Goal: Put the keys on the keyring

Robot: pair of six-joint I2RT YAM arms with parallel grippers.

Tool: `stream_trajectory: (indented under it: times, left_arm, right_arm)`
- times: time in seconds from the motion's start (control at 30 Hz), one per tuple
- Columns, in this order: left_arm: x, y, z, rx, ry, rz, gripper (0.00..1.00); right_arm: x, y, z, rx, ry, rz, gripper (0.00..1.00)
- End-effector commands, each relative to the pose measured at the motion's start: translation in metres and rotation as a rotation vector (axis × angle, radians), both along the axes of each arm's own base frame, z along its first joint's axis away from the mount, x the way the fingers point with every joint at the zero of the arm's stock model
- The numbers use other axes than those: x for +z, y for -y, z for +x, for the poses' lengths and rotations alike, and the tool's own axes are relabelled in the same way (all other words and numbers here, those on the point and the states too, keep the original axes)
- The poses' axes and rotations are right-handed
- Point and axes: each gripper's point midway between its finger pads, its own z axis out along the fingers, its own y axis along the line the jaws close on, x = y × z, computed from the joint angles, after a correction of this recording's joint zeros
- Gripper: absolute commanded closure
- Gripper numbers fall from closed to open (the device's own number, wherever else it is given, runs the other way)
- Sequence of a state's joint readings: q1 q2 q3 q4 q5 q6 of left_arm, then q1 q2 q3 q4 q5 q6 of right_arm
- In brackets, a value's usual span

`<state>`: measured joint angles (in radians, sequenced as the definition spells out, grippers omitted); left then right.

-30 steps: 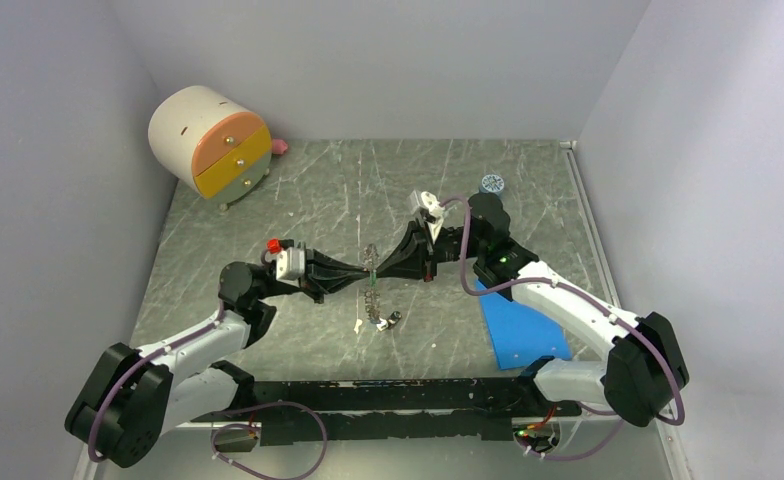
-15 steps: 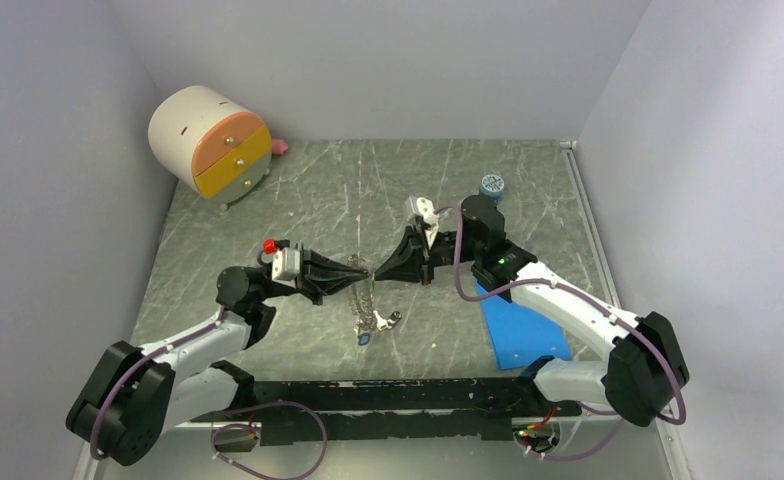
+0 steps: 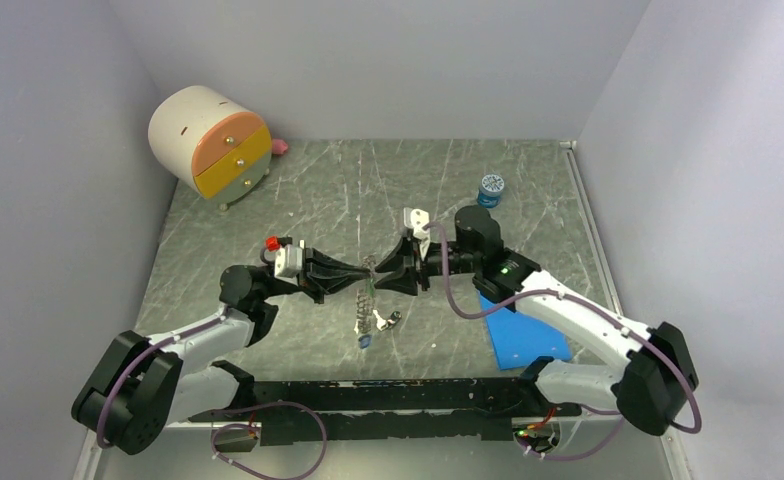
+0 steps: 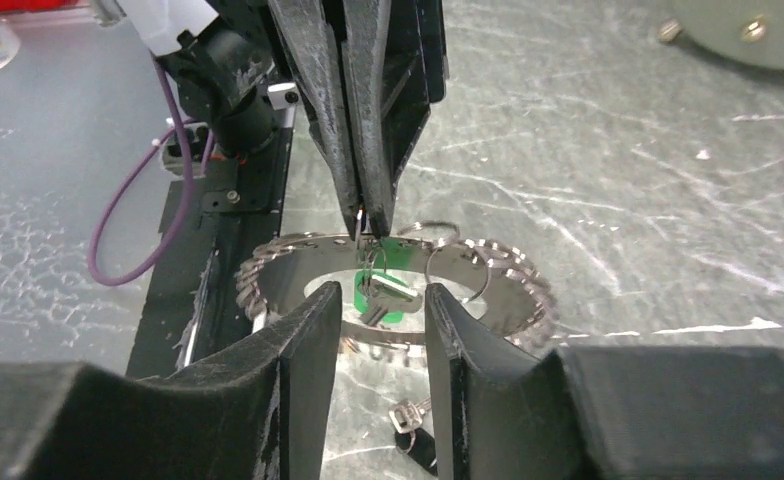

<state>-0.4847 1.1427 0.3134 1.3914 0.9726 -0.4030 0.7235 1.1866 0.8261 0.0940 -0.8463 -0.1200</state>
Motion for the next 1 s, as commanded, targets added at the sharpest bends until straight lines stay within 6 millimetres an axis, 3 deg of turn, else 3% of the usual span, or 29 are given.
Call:
stream_trajectory:
  times: [0.0, 0.2, 0.57, 0.73, 0.97]
  left_arm:
    - [0.016, -0.002, -0.002, 0.011, 0.089, -0.028, 0.98]
    - [0.017, -0.003, -0.003, 0.013, 0.095, -0.033, 0.97]
    - [0.018, -0.003, -0.003, 0.009, 0.094, -0.045, 0.98]
    - [0.015, -0.003, -0.001, 0.021, 0.083, -0.046, 0.97]
    - [0.012, -0.003, 0.004, 0.041, 0.064, -0.054, 0.97]
  right_arm:
    - [0.033, 0.004, 0.004, -0.050, 0.107, 0.088, 0.64]
    - [0.034, 0.000, 0.005, -0.043, 0.092, 0.104, 0.79]
    - [0.034, -0.009, 0.005, -0.020, 0.070, 0.125, 0.74]
    - [0.033, -0.012, 0.004, -0.014, 0.067, 0.123, 0.81]
    - [0.032, -0.015, 0.004, -0.017, 0.066, 0.137, 0.82]
